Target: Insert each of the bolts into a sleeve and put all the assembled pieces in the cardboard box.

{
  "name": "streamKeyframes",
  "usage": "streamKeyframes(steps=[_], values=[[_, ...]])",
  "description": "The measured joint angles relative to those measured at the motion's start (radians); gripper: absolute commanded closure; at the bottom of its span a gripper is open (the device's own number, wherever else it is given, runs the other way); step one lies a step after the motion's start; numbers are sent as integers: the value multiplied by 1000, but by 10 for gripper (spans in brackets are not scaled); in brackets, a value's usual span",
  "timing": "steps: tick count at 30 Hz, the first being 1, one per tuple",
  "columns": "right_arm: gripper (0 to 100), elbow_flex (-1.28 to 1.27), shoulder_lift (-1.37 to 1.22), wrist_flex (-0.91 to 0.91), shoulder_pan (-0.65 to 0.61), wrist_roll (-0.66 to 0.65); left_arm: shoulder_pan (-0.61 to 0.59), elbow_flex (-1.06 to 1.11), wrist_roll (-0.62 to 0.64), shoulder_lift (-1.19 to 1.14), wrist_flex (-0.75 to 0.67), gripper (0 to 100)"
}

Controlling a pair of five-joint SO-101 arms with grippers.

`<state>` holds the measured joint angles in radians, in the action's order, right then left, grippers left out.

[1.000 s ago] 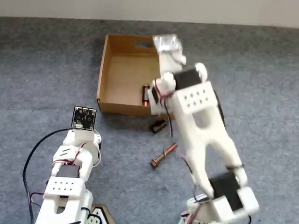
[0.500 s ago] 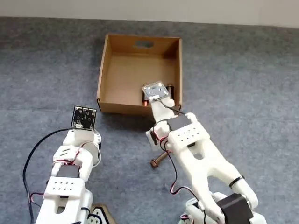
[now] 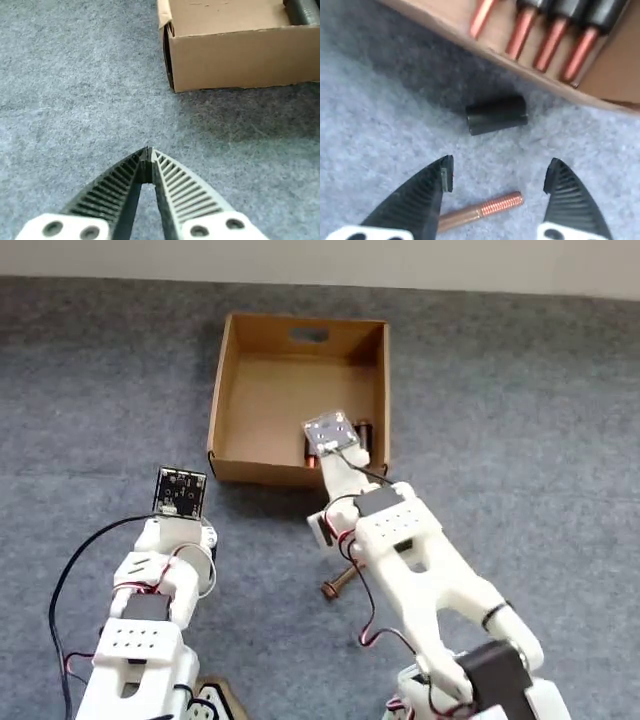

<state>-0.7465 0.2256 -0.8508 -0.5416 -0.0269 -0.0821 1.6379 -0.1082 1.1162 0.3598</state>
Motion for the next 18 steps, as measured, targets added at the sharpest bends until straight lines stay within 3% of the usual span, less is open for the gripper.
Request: streamKeyframes(steps=[18], values=[[721,170,-232,9,0,0,0,0,0,0,0,991]])
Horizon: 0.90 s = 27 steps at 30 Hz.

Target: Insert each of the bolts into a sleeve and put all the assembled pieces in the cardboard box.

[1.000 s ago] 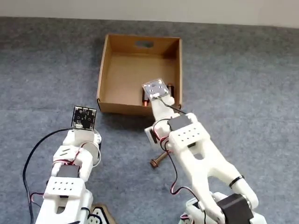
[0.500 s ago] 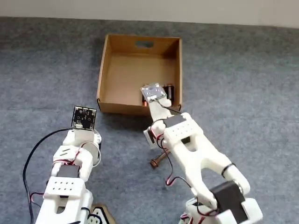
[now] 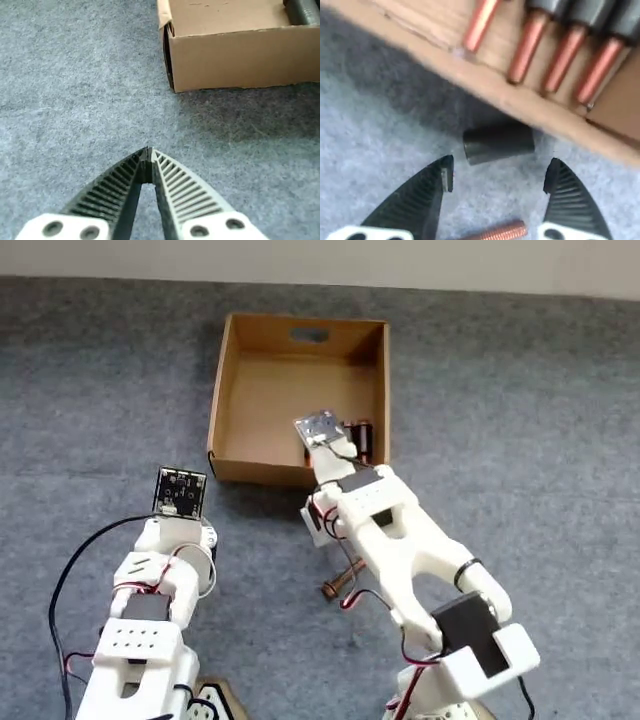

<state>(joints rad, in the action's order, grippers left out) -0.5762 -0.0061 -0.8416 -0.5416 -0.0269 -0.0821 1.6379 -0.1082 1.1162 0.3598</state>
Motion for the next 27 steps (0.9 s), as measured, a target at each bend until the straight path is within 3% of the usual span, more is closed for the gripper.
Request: streamKeyframes(steps=[18,24,27], values=[[721,49,-23,0,-58,0,0,0,0,0,0,991],[833,49,-23,23,-55,0,0,0,0,0,0,991],[838,49,-23,54,-51,0,0,0,0,0,0,991]])
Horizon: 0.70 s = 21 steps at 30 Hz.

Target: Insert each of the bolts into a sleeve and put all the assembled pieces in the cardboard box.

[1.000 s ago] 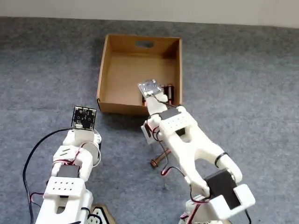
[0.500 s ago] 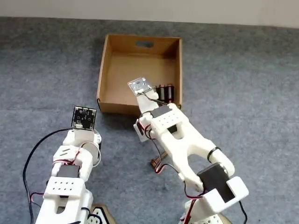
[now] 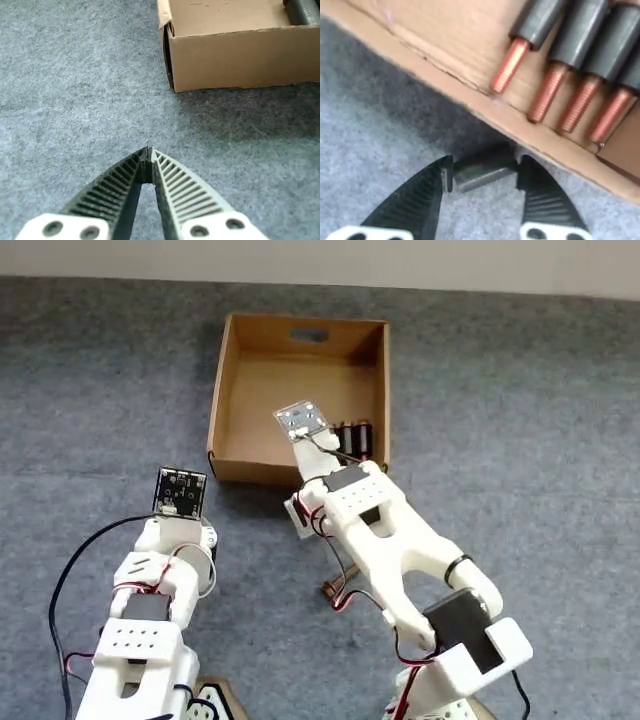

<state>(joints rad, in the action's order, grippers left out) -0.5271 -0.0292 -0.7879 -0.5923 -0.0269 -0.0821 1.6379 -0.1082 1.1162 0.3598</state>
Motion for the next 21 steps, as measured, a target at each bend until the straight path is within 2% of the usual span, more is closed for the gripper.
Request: streamKeyframes(steps=[7,13,17,21], values=[[825,15,-71,12,5,0,0,0,0,0,0,991],[712,32,-141,18,-2,-2,0,0,0,0,0,991],[733,32,-149,18,-3,-2,0,0,0,0,0,991],[813,31,-149,18,-3,-2,0,0,0,0,0,991]])
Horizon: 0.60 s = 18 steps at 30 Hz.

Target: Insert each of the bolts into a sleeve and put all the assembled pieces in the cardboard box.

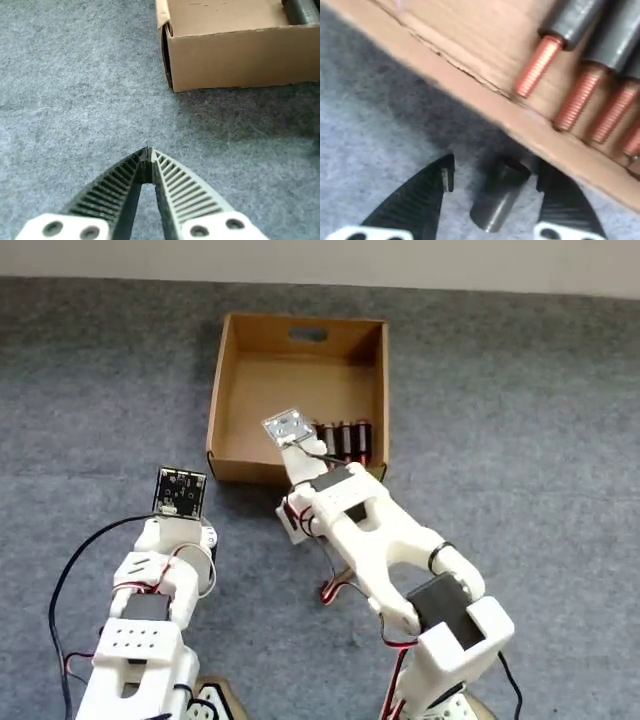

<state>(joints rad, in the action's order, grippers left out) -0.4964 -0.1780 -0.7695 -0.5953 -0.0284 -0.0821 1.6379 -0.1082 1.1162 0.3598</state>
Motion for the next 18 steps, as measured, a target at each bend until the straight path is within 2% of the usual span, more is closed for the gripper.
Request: streamKeyframes(steps=[11,13,16,18], values=[[830,29,-8,-89,9,0,0,0,0,0,0,991],[869,31,-8,-109,9,0,0,0,0,0,0,991],[998,37,-8,-121,11,18,0,0,0,0,0,991],[980,37,-8,-129,15,40,0,0,0,0,0,991]])
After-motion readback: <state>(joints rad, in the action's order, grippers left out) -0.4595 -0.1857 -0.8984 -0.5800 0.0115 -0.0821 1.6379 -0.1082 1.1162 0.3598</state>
